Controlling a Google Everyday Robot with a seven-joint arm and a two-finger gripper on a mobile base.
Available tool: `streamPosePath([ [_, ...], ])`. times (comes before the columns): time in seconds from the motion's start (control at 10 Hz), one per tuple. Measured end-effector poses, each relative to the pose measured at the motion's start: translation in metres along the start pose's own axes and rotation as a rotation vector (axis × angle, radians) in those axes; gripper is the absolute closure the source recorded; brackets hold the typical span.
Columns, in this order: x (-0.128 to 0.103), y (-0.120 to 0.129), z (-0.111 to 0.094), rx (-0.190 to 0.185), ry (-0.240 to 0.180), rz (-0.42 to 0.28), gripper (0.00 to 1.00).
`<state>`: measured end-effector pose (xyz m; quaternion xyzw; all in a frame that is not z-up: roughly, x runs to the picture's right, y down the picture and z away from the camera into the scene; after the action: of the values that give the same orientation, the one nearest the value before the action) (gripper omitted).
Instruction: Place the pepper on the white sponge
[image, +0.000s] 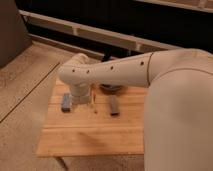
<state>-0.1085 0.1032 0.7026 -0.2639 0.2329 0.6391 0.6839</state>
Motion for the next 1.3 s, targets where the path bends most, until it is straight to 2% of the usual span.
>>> streamPosePath([
  [1.0, -0.002, 0.0, -0.002, 0.001, -0.01, 0.001, 0.35],
  [1.1, -0.01, 0.003, -0.008, -0.009, -0.048, 0.001, 0.35],
  [1.2, -0.031, 0.007, -0.022, -0.022, -0.125, -0.002, 0.35],
  [1.3, -0.048, 0.007, -0.031, -0.018, -0.177, -0.004, 0.35],
])
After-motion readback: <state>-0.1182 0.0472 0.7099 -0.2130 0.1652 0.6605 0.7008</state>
